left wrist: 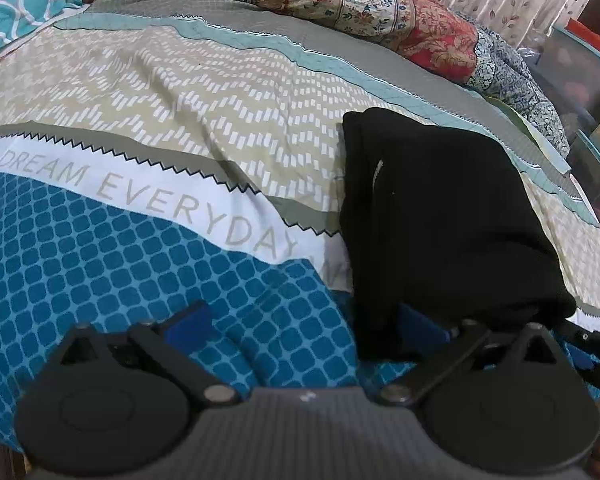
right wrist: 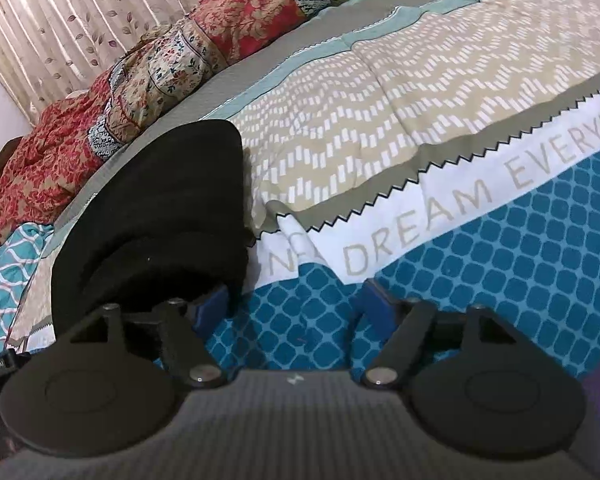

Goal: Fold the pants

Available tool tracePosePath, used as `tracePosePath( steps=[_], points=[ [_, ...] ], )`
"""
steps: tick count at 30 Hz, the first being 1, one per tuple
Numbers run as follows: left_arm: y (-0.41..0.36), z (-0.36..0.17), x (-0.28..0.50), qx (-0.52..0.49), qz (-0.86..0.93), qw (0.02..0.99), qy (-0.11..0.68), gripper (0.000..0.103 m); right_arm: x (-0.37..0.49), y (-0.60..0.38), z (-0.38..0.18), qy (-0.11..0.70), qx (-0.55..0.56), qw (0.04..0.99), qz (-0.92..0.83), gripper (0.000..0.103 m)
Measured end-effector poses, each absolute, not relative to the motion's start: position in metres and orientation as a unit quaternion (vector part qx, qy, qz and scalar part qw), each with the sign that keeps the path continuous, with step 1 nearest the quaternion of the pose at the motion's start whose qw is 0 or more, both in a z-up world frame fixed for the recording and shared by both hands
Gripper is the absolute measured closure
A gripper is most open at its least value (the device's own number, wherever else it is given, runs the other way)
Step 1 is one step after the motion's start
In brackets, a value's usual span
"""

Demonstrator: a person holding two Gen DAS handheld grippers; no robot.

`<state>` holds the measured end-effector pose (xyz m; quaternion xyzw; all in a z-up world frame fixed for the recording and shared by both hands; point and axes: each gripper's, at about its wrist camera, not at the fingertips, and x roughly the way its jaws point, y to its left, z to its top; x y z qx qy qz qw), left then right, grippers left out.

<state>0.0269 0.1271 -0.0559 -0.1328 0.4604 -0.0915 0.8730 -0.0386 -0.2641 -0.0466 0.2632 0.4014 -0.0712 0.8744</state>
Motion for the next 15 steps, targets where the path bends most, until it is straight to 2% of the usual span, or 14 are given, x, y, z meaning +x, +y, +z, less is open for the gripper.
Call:
tracePosePath(
  steps=[15],
  points=[
    [0.1275, -0.0566, 0.0260, -0.135, -0.092, 0.873, 0.459, 0.000, -0.0388, -0.2595, -0.0462, 0.400, 0.257, 0.877, -0.073, 0.024]
  ],
)
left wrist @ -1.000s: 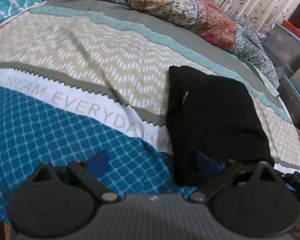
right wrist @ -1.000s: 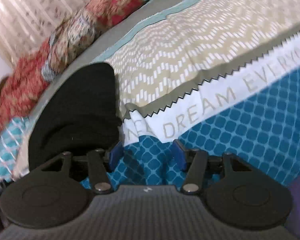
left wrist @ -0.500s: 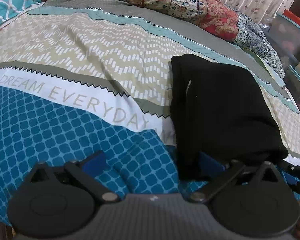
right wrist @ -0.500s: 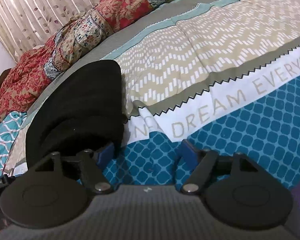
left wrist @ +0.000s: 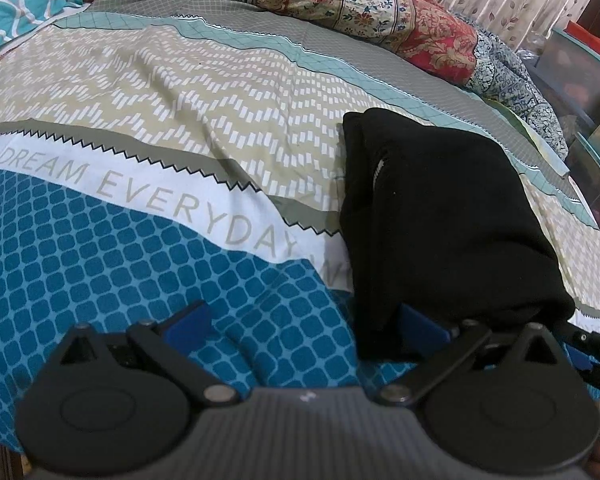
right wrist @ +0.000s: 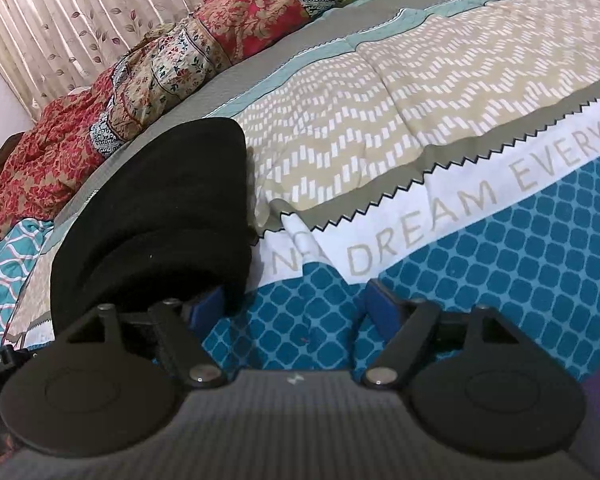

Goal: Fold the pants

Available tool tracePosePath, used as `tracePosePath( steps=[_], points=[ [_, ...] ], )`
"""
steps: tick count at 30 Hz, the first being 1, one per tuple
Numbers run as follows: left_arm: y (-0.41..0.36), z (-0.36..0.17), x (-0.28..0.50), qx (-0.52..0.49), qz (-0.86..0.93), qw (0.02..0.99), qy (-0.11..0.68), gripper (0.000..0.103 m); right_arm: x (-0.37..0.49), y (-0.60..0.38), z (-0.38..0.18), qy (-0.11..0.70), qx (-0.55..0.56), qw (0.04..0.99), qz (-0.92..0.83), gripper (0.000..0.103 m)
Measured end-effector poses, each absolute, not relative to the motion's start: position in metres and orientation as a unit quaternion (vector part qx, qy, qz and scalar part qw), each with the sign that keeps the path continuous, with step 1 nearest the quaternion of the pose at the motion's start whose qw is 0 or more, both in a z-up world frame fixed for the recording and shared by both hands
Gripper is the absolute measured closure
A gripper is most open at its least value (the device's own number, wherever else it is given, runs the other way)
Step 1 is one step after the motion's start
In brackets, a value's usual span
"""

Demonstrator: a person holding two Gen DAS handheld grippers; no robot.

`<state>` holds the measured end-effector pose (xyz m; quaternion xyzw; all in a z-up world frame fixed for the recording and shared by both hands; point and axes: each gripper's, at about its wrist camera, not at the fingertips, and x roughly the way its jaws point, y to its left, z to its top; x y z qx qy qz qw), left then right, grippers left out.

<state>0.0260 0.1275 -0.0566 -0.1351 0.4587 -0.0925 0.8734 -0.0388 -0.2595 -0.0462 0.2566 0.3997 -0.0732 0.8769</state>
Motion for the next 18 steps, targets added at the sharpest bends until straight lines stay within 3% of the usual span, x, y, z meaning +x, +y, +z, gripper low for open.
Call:
tracePosePath(
  steps=[18],
  points=[
    [0.1279, -0.0568, 0.0259, -0.136, -0.093, 0.873, 0.459, 0.000, -0.0394, -0.2576, -0.0460, 0.399, 0.256, 0.877, -0.076, 0.024]
  ],
)
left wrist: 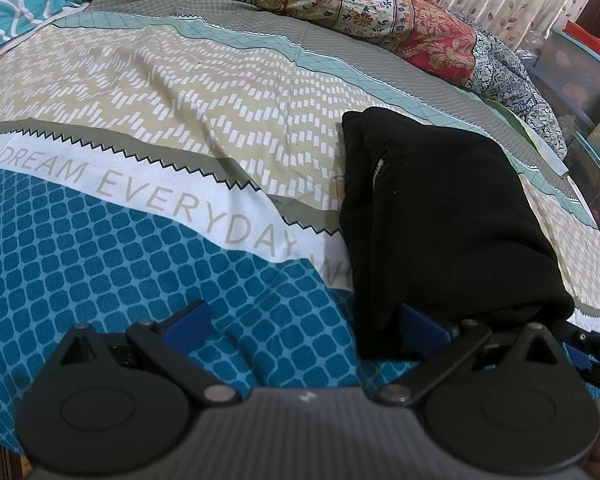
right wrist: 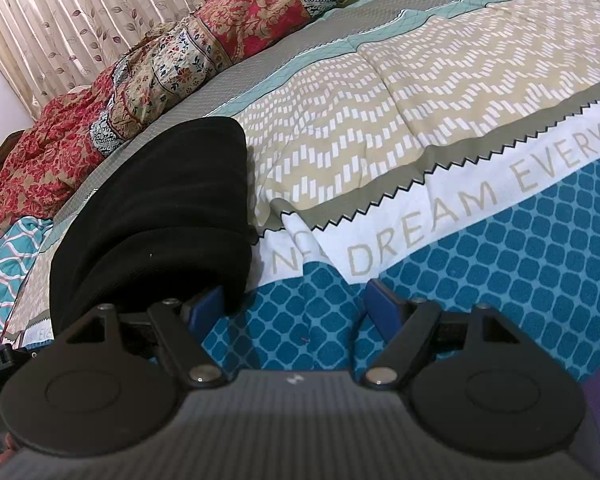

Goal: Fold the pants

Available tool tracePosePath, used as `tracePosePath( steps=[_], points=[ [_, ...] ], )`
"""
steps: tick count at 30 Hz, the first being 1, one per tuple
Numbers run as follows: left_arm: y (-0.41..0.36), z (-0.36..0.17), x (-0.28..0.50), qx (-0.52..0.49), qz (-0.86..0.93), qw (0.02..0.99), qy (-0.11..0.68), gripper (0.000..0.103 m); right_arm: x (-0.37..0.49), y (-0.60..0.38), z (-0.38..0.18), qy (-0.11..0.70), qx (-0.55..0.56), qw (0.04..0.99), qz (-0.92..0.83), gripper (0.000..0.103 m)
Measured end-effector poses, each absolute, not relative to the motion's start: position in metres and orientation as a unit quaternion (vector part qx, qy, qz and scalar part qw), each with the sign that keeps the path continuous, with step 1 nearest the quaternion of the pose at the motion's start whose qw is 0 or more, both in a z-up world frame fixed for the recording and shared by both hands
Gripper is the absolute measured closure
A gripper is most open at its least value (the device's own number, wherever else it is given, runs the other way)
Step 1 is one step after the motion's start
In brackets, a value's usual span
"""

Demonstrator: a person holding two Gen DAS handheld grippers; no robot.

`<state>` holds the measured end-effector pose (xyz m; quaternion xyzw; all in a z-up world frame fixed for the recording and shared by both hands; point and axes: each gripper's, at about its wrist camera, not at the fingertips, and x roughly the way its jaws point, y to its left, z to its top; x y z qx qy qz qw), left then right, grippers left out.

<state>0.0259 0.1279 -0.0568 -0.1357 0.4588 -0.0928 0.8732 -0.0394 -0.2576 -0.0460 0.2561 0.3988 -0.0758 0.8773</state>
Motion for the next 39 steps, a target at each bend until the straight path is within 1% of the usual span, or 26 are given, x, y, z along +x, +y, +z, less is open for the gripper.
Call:
tracePosePath(
  steps=[39],
  points=[
    [0.1303, -0.0582, 0.0278, -0.134, -0.106, 0.870, 0.463, 0.000, -0.0394, -0.2556, -0.0458, 0.398, 0.255, 0.878, -0.079, 0.023]
  ],
)
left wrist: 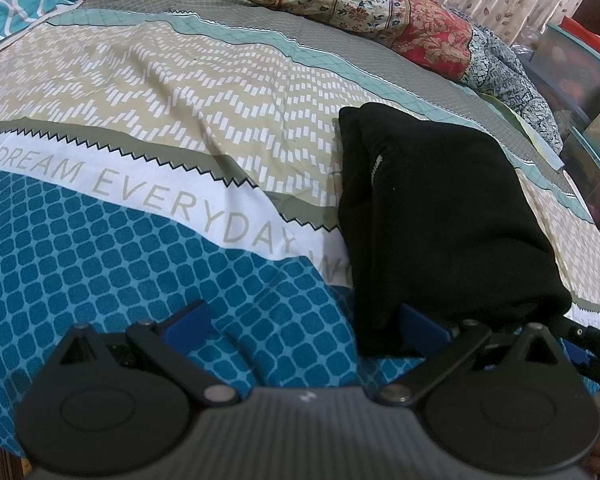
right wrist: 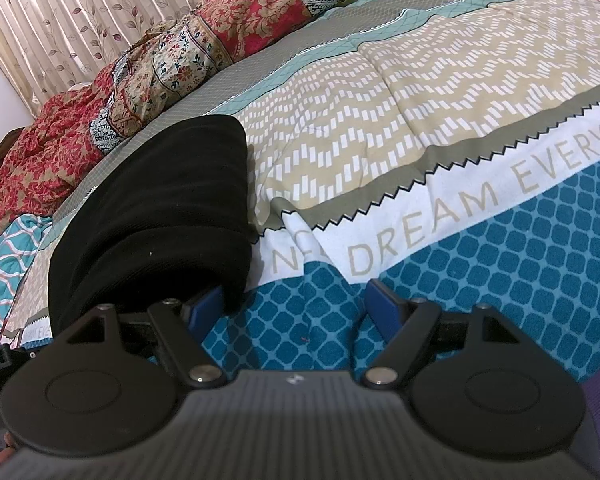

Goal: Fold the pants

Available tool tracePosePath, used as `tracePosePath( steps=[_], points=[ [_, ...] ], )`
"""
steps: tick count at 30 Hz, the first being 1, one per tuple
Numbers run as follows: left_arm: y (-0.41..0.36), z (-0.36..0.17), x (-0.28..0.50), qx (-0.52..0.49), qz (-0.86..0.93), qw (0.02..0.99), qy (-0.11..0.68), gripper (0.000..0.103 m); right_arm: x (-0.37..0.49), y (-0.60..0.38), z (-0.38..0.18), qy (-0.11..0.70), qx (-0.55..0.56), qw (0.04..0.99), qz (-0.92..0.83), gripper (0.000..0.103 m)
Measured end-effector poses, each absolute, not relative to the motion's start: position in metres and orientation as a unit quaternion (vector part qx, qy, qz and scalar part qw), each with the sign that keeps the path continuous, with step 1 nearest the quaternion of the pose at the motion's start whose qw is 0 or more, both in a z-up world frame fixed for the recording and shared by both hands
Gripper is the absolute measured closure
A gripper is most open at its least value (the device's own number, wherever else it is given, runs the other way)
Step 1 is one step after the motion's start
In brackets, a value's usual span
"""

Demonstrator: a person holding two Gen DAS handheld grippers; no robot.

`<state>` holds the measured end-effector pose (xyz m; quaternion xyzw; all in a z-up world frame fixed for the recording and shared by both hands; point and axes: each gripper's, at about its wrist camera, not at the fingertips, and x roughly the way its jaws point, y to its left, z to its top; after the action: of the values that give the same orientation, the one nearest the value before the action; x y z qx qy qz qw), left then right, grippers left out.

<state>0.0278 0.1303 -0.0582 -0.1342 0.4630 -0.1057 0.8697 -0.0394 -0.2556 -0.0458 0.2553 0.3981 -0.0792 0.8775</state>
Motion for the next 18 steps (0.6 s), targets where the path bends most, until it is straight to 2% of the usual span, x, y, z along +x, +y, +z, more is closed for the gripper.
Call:
tracePosePath(
  steps=[18],
  points=[
    [0.1297, -0.0592, 0.0271, -0.133, -0.107, 0.871, 0.460, 0.000, -0.0401, -0.2552, -0.0449, 0.398, 0.255, 0.878, -0.079, 0.023]
  ],
)
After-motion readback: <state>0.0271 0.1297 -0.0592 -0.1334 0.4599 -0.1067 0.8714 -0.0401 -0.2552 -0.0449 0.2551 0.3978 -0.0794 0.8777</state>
